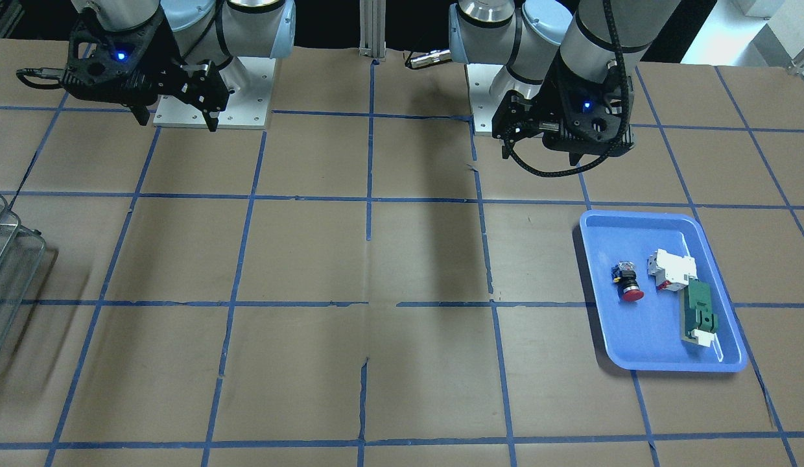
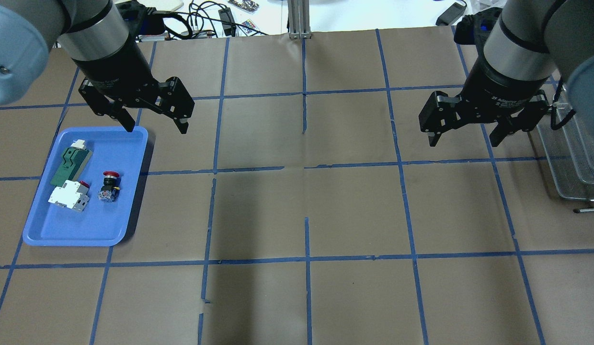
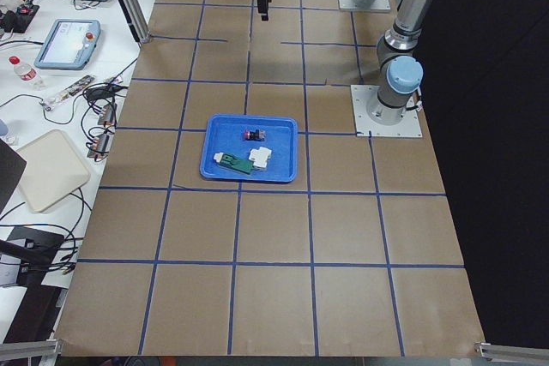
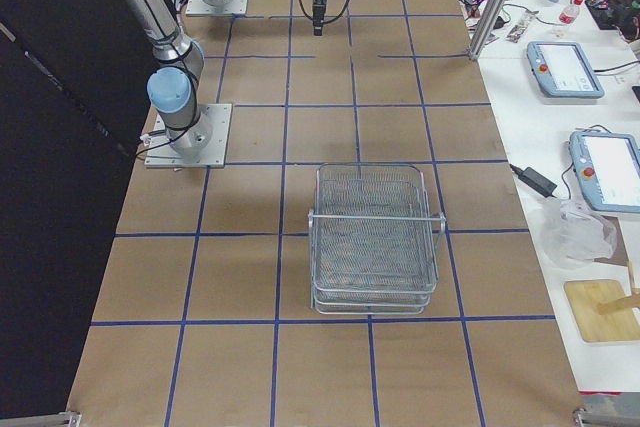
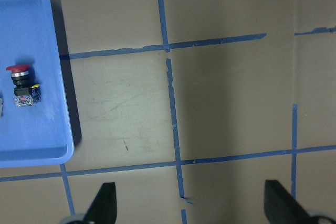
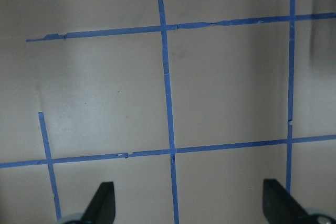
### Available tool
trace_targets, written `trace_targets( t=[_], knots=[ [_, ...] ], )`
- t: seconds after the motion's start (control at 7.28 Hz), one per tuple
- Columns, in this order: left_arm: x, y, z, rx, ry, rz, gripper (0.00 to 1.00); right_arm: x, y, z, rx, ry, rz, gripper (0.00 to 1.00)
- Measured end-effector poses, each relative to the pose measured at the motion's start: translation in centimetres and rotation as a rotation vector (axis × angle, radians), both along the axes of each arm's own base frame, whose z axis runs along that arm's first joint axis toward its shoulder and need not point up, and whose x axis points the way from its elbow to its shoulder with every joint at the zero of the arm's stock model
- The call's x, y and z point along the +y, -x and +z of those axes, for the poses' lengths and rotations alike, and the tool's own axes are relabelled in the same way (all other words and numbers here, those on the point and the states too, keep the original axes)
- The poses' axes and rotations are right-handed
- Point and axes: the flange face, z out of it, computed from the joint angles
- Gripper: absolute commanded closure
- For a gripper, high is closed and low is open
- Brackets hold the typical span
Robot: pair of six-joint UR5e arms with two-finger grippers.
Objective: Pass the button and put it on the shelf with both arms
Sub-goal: 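Move the left gripper over the blue tray toward the red button, then lower the left gripper and close it on the red push button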
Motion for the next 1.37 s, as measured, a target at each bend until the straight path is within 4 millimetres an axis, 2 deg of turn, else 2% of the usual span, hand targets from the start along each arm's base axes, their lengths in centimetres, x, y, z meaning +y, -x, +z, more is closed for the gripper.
trace_targets(
  t=[0.41,0.69,0.82,1.1,1.37],
  knots=[
    [0.3,-0.5,0.6,-0.001,0.014,-0.016,0.0,-0.1,0.0,-0.1,0.001,0.001,0.001,0.0],
    [-0.2,-2.9,0.2,-0.011,0.018,0.01,0.0,-0.2,0.0,-0.1,0.001,0.0,0.001,0.0],
    [-1.1,-5.6,-0.5,-0.009,0.018,0.036,0.0,-0.2,0.0,-0.1,0.001,-0.001,0.001,0.0],
    [-2.9,-12.6,-3.3,0.006,0.005,0.057,0.0,-0.2,0.0,-0.2,0.002,-0.002,0.001,0.0],
    [-3.7,-18.6,-8.5,0.011,0.0,0.074,0.0,-0.2,0.1,-0.2,0.002,-0.003,0.001,0.0]
  ],
)
